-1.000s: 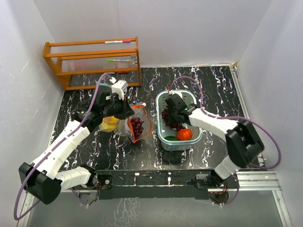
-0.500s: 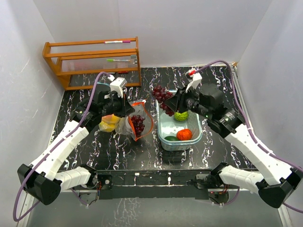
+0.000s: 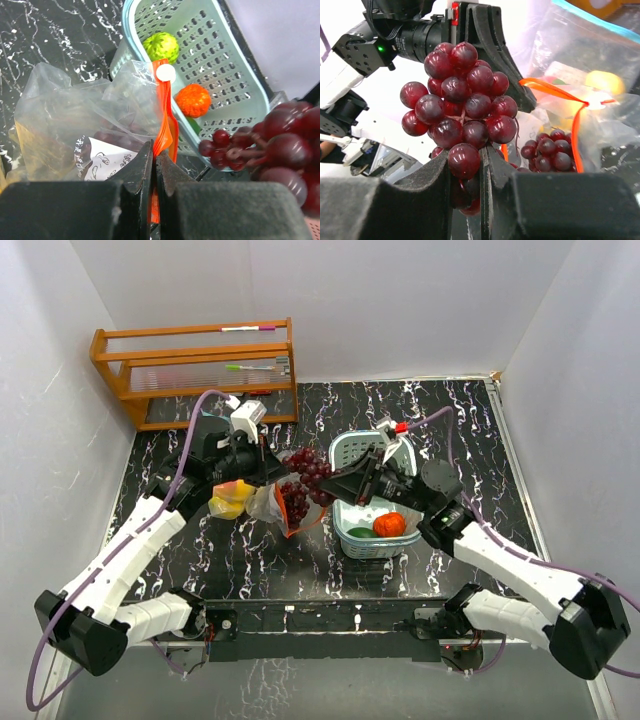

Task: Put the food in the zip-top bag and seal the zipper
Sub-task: Place the fake fruit in the zipper food storage bag.

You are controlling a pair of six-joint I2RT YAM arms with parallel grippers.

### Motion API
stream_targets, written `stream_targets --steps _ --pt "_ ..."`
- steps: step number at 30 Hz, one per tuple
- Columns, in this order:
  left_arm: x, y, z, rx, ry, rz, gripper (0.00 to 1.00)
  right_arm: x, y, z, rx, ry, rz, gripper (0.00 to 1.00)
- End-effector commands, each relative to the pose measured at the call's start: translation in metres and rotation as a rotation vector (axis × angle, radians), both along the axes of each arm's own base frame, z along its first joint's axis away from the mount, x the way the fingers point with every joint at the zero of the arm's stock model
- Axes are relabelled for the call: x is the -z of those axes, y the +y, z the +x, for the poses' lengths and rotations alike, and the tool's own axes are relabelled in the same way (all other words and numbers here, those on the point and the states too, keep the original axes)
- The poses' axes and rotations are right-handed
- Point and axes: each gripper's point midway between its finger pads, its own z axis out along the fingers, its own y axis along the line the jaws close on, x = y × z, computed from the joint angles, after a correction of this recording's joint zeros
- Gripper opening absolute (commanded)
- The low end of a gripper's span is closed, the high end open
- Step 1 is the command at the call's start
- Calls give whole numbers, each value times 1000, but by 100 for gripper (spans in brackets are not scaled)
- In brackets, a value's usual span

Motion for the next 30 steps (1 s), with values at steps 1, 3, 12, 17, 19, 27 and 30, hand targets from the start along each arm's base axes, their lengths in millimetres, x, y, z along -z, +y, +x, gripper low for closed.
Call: stream_targets --steps 1,3,12,17,19,27,30 --pt "-66 -12 -9 44 -110 -163 0 -54 10 -12 -29 -167 212 11" --pt "-74 -13 -11 49 -119 -188 0 -40 19 -2 15 -136 186 11" --pt "-98 -9 -15 29 -167 -220 0 16 36 24 189 -13 14 10" --pt "-115 -11 -22 53 -181 -265 0 48 37 54 323 60 -143 10" --pt "-117 -12 -24 59 -178 -280 0 52 46 60 343 65 -188 10" --pt "-104 -26 -31 123 -108 -359 0 43 89 88 496 28 -364 10" --pt "-100 -26 -31 120 -102 -358 0 37 97 91 569 21 -381 10"
